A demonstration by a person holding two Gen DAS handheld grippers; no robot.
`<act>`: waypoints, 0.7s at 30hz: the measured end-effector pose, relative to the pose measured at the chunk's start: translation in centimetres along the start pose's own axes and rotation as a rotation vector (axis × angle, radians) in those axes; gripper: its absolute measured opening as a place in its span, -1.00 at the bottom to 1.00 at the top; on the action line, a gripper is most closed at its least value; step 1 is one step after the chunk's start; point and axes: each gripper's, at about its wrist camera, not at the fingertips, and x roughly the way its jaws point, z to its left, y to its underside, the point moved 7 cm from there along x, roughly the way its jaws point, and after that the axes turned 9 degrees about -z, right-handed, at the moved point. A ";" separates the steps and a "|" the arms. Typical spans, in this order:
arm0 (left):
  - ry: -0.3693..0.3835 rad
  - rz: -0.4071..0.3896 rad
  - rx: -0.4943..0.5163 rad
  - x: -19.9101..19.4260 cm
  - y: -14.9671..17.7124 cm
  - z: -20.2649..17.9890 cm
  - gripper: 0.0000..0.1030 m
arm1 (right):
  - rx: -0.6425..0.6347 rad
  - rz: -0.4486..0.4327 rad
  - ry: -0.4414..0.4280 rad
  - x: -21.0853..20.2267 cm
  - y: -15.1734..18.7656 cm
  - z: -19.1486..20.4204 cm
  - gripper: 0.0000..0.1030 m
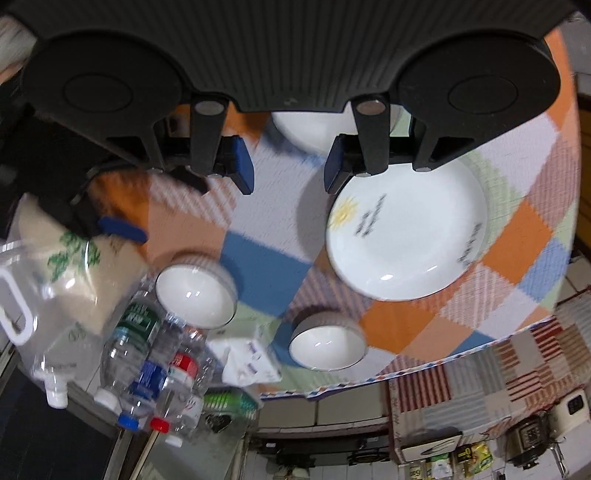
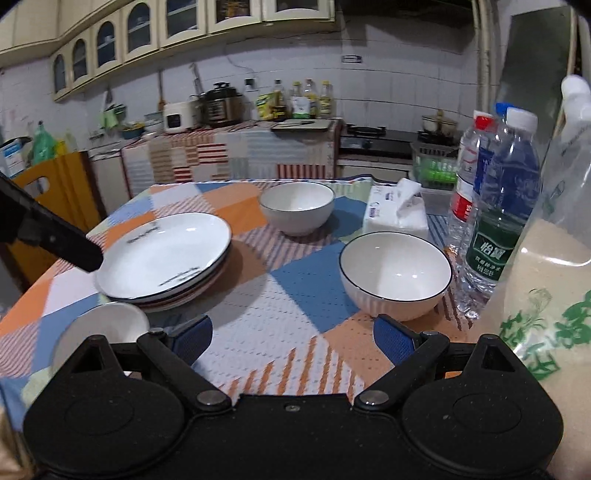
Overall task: Organize plates and bowls
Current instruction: 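Move both grippers to the white bowl by the tissue box and close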
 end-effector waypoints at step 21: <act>0.095 -0.009 -0.077 16.0 -3.9 -5.3 -0.21 | 0.162 0.058 0.279 9.9 3.7 -5.2 0.82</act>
